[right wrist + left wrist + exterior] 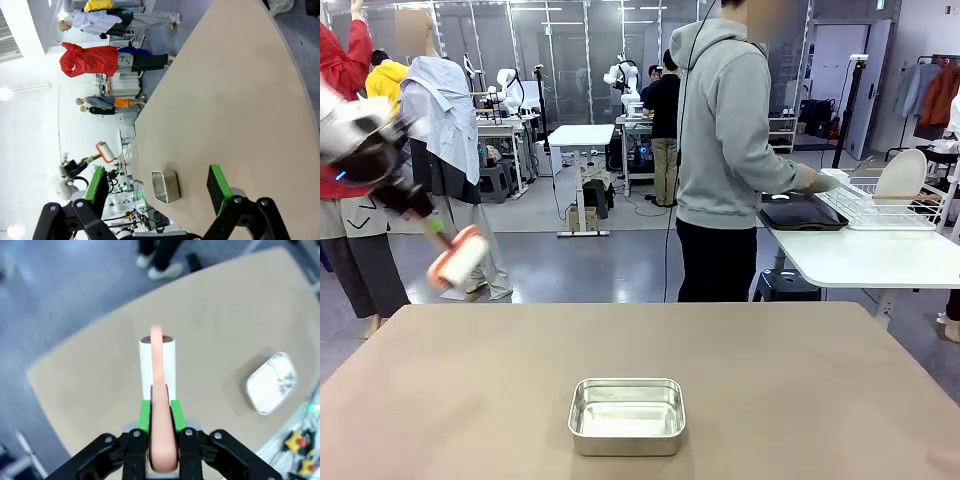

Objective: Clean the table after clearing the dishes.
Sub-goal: Place the Lint Roller back on top of the Airtight Container.

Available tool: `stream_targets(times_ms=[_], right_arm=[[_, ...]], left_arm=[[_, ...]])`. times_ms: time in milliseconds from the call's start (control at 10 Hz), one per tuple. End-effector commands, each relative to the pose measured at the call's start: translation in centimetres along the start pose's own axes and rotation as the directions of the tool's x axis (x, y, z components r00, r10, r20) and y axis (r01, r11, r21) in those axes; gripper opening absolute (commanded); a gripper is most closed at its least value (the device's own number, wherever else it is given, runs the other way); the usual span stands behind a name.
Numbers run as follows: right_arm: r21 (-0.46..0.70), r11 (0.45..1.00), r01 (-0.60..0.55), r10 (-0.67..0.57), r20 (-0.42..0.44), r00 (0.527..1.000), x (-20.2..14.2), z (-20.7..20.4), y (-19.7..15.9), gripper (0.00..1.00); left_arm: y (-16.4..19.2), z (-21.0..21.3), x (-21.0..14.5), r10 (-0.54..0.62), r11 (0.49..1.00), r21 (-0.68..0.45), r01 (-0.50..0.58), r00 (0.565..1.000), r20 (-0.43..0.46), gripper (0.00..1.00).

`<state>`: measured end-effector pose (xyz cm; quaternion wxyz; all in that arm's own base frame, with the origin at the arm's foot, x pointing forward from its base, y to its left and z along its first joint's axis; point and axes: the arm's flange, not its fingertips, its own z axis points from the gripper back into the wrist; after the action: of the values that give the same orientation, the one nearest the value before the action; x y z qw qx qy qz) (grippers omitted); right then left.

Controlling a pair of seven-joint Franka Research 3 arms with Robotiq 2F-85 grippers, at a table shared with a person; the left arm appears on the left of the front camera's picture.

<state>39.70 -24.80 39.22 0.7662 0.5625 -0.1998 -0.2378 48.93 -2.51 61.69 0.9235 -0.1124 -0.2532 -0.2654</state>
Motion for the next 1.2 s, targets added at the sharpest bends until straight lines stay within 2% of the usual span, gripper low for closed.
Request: stream_targets(times_ms=[0,100,200,300,400,500,600,800,900,1100], right_arm=[[-0.002,1.0,0.002,-0.002,-0.01,1.0,-0.3,0.2,0.3,1.0],[-0.002,1.0,0.002,-0.002,-0.01,1.0,-0.3,0.2,0.3,1.0],[-0.002,1.0,0.002,-0.002,-0.01,1.0,-0.3,0.2,0.3,1.0],[-0.002,1.0,0.002,-0.002,-0.01,1.0,-0.3,0.2,0.3,1.0],[-0.002,1.0,0.002,-0.002,-0.01,1.0,-0.3,0.2,0.3,1.0],[-0.002,1.0,0.002,-0.002,-0.01,1.0,-0.3,0.2,0.3,1.0],[-0.002,1.0,0.002,-0.002,-0.01,1.0,-0.3,0.2,0.3,1.0],[-0.002,1.0,0.002,-0.002,-0.01,1.0,-0.3,0.2,0.3,1.0],[-0.002,1.0,0.002,-0.002,-0.01,1.0,-0.3,0.2,0.3,1.0],[-0.002,1.0,0.002,-0.002,-0.01,1.0,-0.3,0.2,0.3,1.0]], left_arm=[[-7.3,0.1,5.9,-0.408,0.913,-0.024,0.407,0.913,0.0,0.21],[-13.5,-1.2,7.8,-0.593,0.805,-0.052,0.591,0.804,-0.049,0.21],[-18.3,-3.0,8.3,-0.705,0.709,-0.098,0.698,0.702,-0.102,0.21],[-22.4,-4.9,7.8,-0.785,0.619,-0.159,0.769,0.605,-0.13,0.21],[-25.8,-6.8,6.4,-0.847,0.532,-0.215,0.819,0.519,-0.119,0.21],[-28.1,-8.4,4.6,-0.887,0.462,-0.246,0.852,0.443,-0.131,0.21],[-29.0,-9.6,3.5,-0.9,0.436,-0.259,0.862,0.411,-0.146,0.21],[-28.2,-8.7,2.9,-0.875,0.475,-0.327,0.817,0.479,-0.076,0.21],[-30.9,-11.2,3.7,-0.893,0.45,-0.321,0.833,0.43,-0.136,0.21],[-30.9,-11.2,3.7,-0.893,0.45,-0.321,0.833,0.43,-0.136,0.21]])
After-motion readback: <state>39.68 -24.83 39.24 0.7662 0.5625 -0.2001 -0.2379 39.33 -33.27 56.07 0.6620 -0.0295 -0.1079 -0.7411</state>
